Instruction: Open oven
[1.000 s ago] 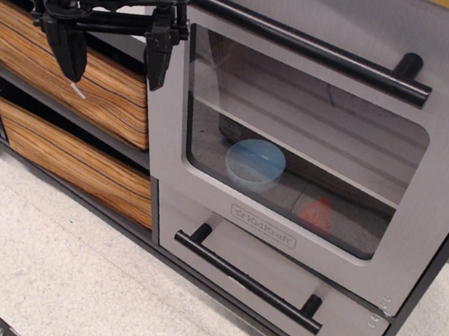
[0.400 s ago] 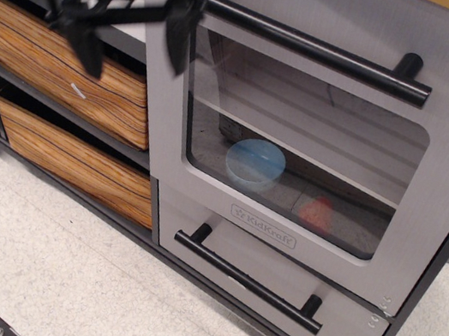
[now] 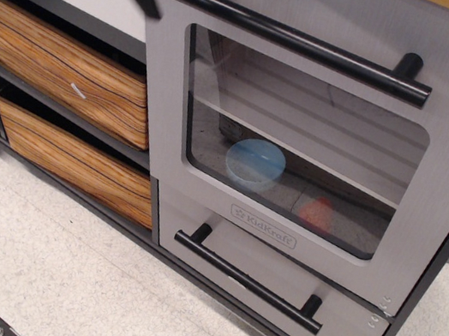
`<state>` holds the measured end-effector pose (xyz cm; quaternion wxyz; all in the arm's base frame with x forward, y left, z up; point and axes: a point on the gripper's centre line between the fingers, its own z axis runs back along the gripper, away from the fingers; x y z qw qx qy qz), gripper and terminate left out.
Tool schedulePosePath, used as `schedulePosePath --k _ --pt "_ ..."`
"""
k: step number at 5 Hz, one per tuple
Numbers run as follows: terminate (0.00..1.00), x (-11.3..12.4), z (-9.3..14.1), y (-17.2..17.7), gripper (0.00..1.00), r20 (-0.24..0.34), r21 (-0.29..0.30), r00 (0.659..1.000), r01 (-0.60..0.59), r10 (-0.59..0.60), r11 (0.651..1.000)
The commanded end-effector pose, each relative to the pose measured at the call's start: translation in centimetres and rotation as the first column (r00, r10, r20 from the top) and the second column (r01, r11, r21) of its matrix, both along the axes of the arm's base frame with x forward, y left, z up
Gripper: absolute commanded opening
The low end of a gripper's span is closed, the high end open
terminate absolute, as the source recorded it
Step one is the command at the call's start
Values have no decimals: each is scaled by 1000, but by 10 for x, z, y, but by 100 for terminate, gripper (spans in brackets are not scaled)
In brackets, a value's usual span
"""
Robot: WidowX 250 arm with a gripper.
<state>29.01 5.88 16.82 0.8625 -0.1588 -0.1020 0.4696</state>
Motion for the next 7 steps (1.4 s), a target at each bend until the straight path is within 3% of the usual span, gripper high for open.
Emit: schedulePosePath --k 1,4,5,6,7 --pt "0 22 5 -1 100 123 26 991 -65 61 998" --pt "0 30 -34 -4 100 174 56 981 -99 88 993" --pt "0 27 -51 0 100 142 84 984 -120 107 989" --pt "0 5 -49 -1 100 119 109 990 -85 71 990" --pt "0 -18 -32 -2 100 101 83 995 -31 22 996"
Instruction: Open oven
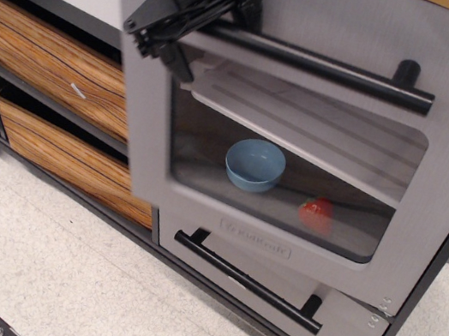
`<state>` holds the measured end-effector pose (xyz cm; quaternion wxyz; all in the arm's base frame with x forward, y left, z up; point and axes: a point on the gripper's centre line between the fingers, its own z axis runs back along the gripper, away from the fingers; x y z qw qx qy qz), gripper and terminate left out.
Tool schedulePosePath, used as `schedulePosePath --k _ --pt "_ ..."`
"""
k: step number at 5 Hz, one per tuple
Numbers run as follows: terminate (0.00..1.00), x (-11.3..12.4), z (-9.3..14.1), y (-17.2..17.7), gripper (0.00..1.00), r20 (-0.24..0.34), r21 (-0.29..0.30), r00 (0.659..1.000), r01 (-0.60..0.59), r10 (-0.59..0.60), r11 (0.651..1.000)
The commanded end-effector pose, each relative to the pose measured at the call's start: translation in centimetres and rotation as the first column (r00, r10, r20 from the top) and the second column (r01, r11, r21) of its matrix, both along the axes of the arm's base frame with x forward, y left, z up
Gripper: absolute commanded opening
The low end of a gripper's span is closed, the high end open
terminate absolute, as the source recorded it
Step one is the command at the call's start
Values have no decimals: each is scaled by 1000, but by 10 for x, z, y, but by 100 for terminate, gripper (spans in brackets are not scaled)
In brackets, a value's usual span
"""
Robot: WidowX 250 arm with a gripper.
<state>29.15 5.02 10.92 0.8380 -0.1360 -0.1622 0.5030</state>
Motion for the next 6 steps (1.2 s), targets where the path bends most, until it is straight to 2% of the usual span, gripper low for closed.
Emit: schedulePosePath --k 1,2,3,4,5,6 --pt "0 -30 43 9 100 27 33 992 120 -121 992" --pt "0 -39 69 17 100 39 24 989 140 -141 990" --pt "0 -74 68 29 100 -31 22 968 248 -247 969" --pt "0 -97 30 46 100 -171 86 949 283 -266 955" --pt "0 -110 4 70 100 -246 133 933 300 -262 944" --pt "0 -100 -4 105 100 -238 163 955 221 -179 962"
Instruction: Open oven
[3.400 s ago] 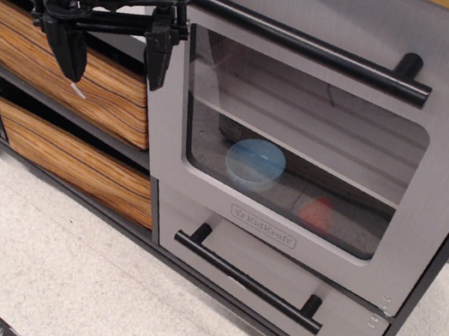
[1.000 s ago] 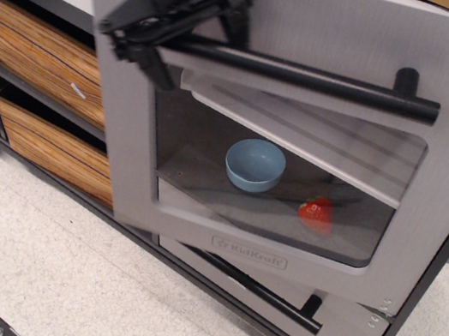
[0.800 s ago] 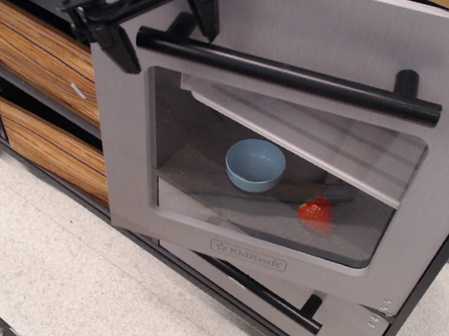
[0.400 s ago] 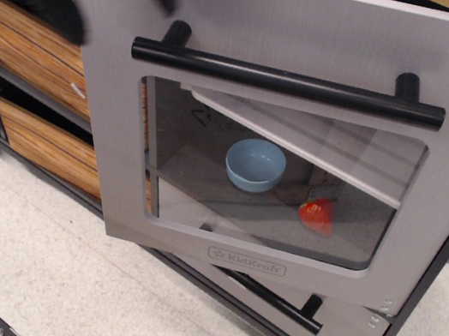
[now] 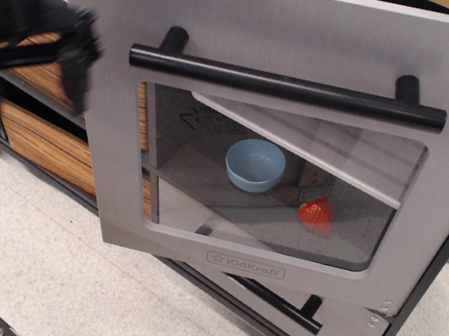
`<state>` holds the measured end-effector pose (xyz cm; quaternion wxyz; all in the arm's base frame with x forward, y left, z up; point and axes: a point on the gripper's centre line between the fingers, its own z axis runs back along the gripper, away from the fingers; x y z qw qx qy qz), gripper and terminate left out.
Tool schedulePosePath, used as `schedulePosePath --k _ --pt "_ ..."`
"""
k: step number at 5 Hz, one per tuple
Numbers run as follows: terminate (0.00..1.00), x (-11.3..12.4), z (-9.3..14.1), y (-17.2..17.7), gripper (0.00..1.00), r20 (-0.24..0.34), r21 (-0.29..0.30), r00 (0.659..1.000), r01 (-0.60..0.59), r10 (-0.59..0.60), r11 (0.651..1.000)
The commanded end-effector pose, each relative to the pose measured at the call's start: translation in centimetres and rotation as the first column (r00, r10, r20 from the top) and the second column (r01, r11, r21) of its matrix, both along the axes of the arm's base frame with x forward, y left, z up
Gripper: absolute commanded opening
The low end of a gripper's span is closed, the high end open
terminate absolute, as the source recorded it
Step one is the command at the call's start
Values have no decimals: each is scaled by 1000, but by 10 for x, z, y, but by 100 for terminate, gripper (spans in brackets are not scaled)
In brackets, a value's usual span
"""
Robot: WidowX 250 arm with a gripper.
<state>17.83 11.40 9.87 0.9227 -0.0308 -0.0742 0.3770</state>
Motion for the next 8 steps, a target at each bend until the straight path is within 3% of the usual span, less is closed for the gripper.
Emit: schedulePosePath --k 1,2,3,4,5,6,7,8 --pt "0 26 12 79 100 90 43 982 -171 166 984" --pt "0 34 19 112 100 123 113 960 -264 251 958" --pt "0 39 23 130 100 135 135 935 -346 329 928" --pt "0 49 13 109 100 100 77 946 -316 308 946" --pt "0 48 7 68 100 38 28 983 -182 181 983" --pt "0 39 8 46 100 48 24 996 -73 72 997" --pt "0 30 8 49 100 40 27 999 -30 29 999" --pt "0 9 5 44 100 -1 27 999 36 -36 999"
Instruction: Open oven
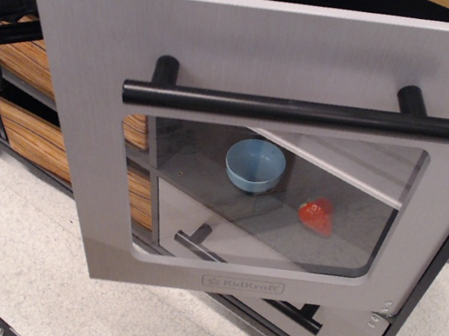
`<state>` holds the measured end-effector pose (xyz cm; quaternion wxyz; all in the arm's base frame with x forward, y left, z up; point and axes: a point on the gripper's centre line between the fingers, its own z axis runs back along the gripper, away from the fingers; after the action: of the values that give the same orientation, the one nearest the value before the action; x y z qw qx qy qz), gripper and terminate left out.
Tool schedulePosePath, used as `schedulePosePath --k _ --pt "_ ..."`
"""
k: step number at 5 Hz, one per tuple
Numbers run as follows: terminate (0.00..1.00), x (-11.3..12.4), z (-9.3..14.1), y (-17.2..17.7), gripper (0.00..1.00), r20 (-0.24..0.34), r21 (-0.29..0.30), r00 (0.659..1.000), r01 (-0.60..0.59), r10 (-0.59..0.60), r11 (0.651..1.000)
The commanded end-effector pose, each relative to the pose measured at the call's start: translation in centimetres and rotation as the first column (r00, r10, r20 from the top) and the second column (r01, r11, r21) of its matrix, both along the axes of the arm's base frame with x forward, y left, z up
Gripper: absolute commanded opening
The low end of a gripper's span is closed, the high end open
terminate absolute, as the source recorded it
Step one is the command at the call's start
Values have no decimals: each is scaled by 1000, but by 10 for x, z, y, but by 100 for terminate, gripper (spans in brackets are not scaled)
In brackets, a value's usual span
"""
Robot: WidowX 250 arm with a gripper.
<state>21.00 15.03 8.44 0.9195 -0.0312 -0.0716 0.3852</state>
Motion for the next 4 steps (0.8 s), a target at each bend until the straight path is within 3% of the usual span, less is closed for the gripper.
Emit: schedulePosePath --k 1,2,4 --pt "0 -36 16 -9 100 -23 8 988 153 -152 988" --pt "0 -42 20 -42 100 -11 -55 965 260 -261 964" --pt "0 -45 32 -90 100 41 -124 924 381 -379 916"
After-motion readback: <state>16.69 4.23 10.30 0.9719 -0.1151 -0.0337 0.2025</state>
